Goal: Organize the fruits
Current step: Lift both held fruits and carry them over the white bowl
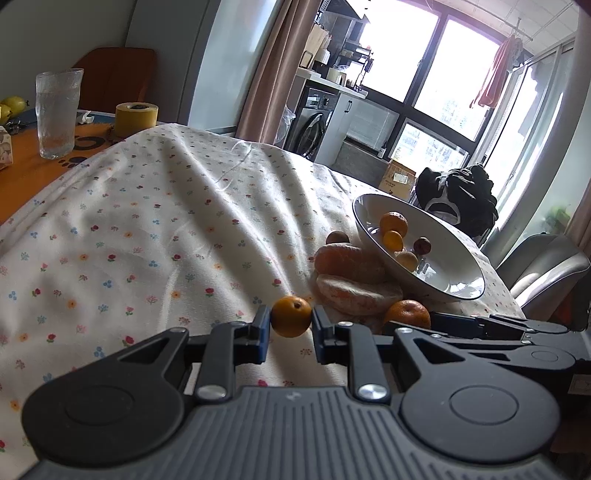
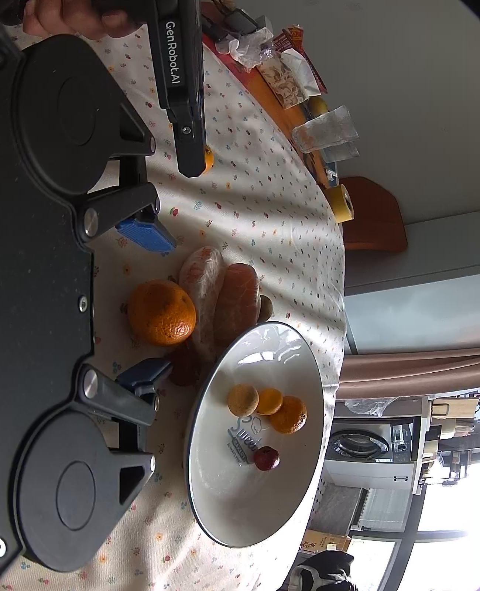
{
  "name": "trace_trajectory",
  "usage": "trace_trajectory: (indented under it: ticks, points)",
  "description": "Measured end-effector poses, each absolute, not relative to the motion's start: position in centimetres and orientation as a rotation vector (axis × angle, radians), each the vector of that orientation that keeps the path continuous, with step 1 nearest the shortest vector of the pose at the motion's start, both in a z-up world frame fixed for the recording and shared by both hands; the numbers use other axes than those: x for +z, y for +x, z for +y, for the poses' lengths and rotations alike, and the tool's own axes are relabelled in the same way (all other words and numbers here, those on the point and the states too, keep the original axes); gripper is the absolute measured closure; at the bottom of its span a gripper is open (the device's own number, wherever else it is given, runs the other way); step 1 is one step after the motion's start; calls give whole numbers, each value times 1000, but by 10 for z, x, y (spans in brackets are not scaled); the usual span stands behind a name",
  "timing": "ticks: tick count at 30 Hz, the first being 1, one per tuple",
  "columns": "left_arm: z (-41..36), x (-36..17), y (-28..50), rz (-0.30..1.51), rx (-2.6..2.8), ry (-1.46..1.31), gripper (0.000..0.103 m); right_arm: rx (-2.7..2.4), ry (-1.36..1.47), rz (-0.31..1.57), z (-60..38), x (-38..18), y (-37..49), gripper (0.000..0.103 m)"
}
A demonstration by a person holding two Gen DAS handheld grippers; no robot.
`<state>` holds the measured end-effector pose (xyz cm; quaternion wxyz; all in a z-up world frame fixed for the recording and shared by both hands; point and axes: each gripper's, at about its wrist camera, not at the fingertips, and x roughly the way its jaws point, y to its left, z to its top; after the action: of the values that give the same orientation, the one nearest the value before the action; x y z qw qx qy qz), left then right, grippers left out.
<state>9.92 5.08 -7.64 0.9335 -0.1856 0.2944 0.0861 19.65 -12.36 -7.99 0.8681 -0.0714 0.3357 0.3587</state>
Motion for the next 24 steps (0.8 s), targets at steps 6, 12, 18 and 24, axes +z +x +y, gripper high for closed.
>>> trace_trajectory:
  ticks: [6, 12, 18, 24]
  points:
    - [55, -79, 100, 604, 185, -389, 81, 741, -151, 725, -122, -87, 202, 65]
    - [52, -76, 97, 595, 175, -387, 81, 747, -144, 696, -127, -79, 195, 65]
    - [46, -68, 93, 572, 163, -379, 81, 748, -138, 659, -135, -65, 188, 65]
    - [41, -59, 90, 551, 154, -368, 81, 742, -132, 619, -142, -50, 183, 65]
